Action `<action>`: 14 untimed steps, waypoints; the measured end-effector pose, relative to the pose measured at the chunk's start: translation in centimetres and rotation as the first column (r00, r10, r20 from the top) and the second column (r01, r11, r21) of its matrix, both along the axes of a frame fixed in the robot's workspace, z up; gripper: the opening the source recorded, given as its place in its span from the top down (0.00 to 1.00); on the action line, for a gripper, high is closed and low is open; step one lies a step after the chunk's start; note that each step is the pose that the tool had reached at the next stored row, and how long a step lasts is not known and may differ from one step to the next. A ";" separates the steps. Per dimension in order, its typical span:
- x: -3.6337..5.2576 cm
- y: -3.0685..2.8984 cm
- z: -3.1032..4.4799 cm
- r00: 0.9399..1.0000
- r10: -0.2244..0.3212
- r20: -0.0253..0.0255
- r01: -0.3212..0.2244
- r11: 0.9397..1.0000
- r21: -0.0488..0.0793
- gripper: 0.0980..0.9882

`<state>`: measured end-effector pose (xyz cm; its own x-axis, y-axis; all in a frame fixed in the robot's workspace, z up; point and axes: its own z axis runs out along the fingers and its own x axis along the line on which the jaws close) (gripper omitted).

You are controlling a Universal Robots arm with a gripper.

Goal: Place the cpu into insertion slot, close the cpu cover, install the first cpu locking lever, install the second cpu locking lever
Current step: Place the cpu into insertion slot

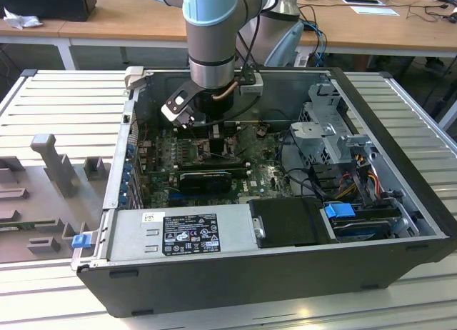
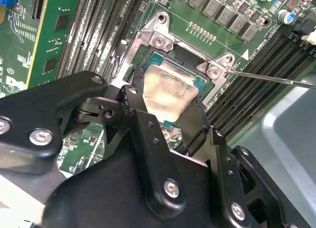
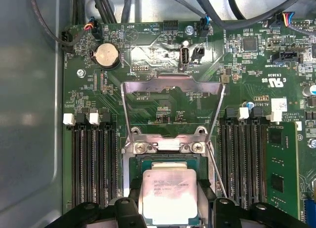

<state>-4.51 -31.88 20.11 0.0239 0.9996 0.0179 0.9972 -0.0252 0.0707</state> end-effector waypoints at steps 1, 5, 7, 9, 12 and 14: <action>0.00 0.00 0.00 1.000 0.000 0.000 0.000 1.000 0.000 0.52; 0.00 0.00 0.00 1.000 0.000 0.000 0.000 1.000 0.000 0.50; 0.00 0.05 0.00 1.000 0.000 0.000 0.000 1.000 0.000 0.43; 0.00 0.06 0.03 1.000 0.000 0.000 0.000 1.000 0.000 0.43; 0.00 0.06 0.44 1.000 0.000 0.000 0.000 1.000 0.001 0.43; 0.00 0.06 0.86 1.000 0.000 0.000 0.000 1.000 0.001 0.59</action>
<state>-4.50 -31.82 20.97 0.0242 0.9995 0.0186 0.9972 -0.0255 0.0709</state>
